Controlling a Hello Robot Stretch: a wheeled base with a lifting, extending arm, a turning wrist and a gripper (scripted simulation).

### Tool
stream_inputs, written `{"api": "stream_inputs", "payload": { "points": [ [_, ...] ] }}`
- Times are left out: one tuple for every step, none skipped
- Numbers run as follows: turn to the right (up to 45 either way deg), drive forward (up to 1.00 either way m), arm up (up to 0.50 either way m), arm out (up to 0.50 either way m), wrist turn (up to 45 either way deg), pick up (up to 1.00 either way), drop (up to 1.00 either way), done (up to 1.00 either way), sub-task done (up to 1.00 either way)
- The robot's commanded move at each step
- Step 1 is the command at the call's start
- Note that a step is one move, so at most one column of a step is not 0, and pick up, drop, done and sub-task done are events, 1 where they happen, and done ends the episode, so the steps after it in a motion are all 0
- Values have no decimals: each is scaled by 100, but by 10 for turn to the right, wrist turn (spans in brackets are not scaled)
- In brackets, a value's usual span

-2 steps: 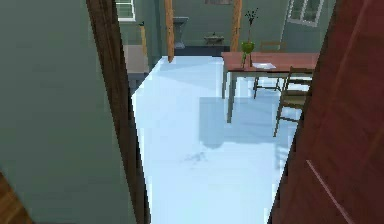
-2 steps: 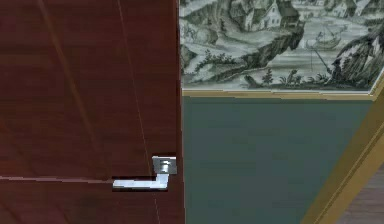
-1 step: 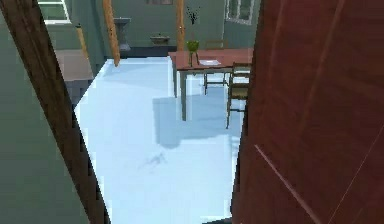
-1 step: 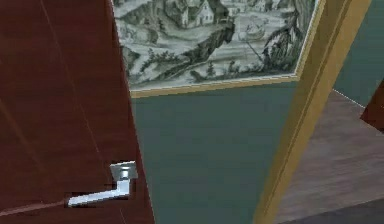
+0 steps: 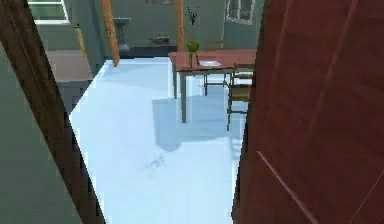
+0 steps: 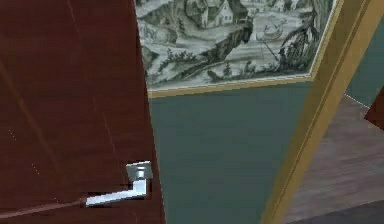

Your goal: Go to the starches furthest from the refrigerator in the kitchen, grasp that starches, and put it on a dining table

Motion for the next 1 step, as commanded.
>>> {"api": "stream_inputs", "payload": {
  "points": [
    [-90, 0, 0, 0, 0, 0, 0, 0, 0]
  ]
}}
